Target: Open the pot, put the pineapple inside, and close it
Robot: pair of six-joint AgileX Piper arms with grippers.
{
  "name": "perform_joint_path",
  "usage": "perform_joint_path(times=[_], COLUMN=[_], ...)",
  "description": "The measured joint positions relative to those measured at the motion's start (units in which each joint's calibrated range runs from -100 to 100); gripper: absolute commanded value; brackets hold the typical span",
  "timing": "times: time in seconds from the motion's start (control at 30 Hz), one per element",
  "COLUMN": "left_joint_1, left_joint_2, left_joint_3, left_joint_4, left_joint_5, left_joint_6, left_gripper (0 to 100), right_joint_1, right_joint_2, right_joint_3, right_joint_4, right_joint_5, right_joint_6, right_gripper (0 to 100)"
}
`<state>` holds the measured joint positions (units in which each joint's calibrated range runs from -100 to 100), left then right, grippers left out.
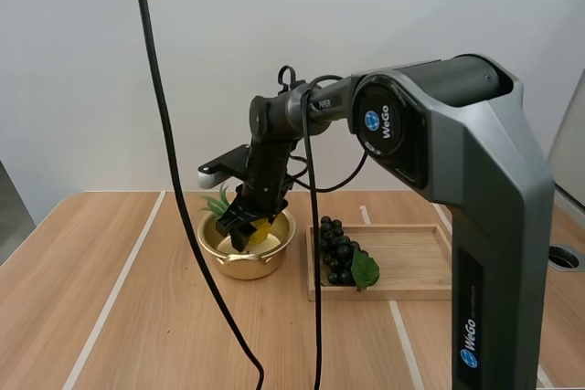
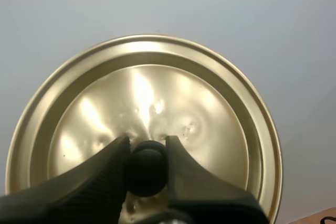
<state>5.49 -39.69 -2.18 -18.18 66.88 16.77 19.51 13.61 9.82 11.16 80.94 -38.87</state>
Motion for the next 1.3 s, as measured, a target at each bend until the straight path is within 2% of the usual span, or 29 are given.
perform_joint_path(times=[0.63, 1.3], left_joint_1=[0.00, 0.00], left_joint_2=[0.0, 0.0], left_joint_3=[0.0, 0.0], left_joint_4=[-0.1, -0.1], left_joint_5=[2.2, 2.6], left_joint_6=[0.7, 0.7], left_gripper=[0, 0], right_joint_1=[0.0, 0.1], right_joint_2=[5.0, 5.6], right_joint_3=[0.0, 0.0], right_joint_4=[-1.5, -3.5], right_joint_5=[-3.3, -2.2], right_joint_6=[-0.1, -0.1], right_gripper=[0, 0])
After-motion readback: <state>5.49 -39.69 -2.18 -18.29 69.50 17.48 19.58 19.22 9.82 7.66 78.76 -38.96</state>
